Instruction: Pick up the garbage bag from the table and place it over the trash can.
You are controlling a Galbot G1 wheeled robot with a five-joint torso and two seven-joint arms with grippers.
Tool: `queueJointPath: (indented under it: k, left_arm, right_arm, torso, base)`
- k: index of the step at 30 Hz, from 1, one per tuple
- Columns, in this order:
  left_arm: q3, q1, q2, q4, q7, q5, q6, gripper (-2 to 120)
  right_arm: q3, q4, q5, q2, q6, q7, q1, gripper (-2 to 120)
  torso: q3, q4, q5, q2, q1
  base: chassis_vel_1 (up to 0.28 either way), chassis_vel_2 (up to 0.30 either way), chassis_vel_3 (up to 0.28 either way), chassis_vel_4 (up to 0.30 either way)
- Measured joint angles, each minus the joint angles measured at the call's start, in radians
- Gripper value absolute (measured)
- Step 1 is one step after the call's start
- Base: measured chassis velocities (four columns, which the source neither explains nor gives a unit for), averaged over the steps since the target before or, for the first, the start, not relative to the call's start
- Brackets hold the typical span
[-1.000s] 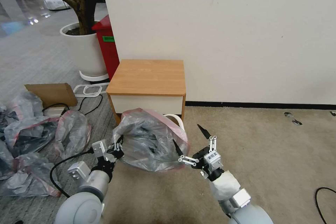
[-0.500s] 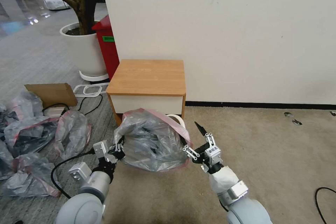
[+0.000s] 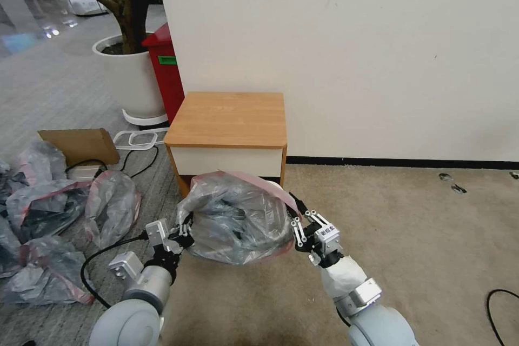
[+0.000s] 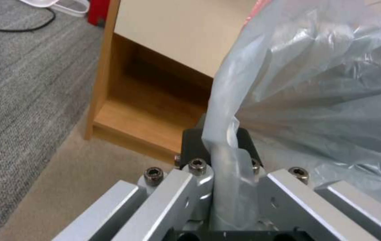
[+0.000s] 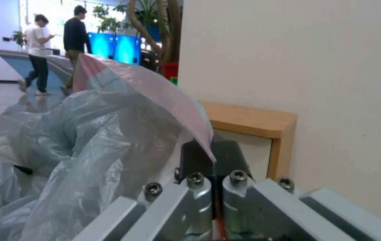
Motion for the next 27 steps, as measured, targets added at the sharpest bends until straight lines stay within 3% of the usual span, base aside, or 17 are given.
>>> queueJointPath:
  k: [7, 15, 27]
  left_arm:
    - [0.004, 0.004, 0.003, 0.002, 0.011, 0.019, -0.002, 0]
    - [0.024, 0.025, 0.010, -0.003, 0.068, 0.053, -0.006, 0]
    - [0.026, 0.032, 0.009, -0.024, 0.117, 0.015, -0.043, 0]
  right_arm:
    - [0.003, 0.003, 0.000, 0.000, 0.000, 0.000, 0.007, 0]
    - [0.033, -0.002, 0.015, -0.006, -0.013, 0.004, 0.031, 0]
    - [0.062, -0.057, 0.041, -0.015, -0.019, 0.005, 0.037, 0]
  torso:
    - [0.000, 0.0000, 0.0000, 0.000, 0.000]
    - [0.000, 0.0000, 0.0000, 0.000, 0.000]
    - [0.000, 0.0000, 0.0000, 0.000, 0.000]
  base:
    - [0.000, 0.000, 0.000, 0.000]
    - [0.000, 0.000, 0.000, 0.000]
    - [0.000, 0.000, 0.000, 0.000]
